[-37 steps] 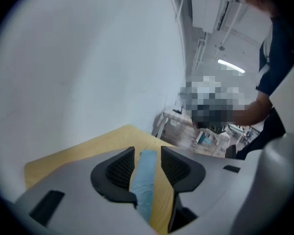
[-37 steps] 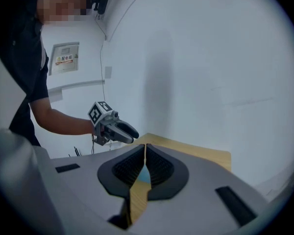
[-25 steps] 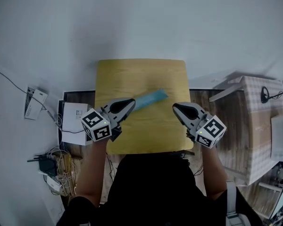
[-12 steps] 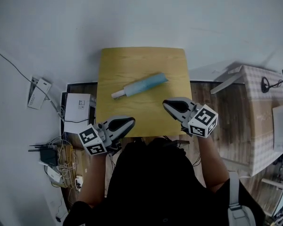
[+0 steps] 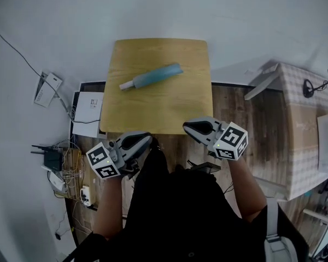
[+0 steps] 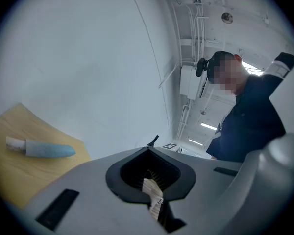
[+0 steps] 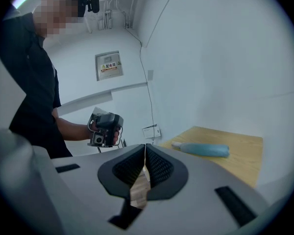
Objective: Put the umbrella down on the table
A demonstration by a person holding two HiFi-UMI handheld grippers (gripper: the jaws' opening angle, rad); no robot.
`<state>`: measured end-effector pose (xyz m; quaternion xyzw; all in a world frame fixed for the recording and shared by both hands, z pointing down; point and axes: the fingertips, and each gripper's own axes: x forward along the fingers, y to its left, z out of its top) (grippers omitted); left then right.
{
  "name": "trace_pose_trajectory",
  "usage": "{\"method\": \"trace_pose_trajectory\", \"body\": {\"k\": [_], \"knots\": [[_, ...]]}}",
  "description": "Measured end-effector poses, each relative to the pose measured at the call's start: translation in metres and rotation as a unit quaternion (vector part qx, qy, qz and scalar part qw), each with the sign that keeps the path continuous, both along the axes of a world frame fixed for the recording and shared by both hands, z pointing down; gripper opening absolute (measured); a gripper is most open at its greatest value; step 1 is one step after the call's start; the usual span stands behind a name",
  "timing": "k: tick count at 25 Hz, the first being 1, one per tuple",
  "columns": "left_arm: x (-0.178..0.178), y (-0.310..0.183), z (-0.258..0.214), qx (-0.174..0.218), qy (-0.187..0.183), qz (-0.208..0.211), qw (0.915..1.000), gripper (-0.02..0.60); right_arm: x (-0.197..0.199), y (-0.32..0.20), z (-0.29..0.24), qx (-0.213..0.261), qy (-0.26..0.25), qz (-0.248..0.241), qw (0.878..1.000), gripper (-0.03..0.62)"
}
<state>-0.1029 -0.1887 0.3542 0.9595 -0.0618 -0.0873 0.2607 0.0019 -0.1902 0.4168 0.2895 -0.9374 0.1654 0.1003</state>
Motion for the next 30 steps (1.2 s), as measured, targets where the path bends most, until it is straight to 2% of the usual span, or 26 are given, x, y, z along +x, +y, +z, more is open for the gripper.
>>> {"method": "trace_pose_trajectory", "body": {"k": [8, 16, 19, 24, 30], "knots": [[0.035, 0.115, 0.013, -0.025, -0.032, 0.021, 0.999, 0.012, 0.032, 0.104, 0.018, -0.023, -0.038, 0.007, 0.999, 0.02], [0.036, 0.173, -0.001, -0.017, -0.041, 0.056, 0.9974, 0.012, 0.027, 0.159, 0.009, -0.007, -0.058, 0.027, 0.998, 0.02], [0.031, 0.192, -0.003, -0.015, -0.037, 0.07, 0.9968, 0.012, 0.019, 0.18, 0.007, -0.003, -0.056, 0.033, 0.998, 0.02], [0.018, 0.248, -0.012, -0.006, -0.006, 0.097, 0.9953, 0.012, -0.006, 0.228, 0.008, -0.005, -0.038, 0.043, 0.998, 0.02], [-0.042, 0.327, -0.009, -0.009, 0.007, 0.089, 0.996, 0.012, -0.064, 0.304, 0.005, -0.011, -0.039, 0.037, 0.998, 0.02]]}}
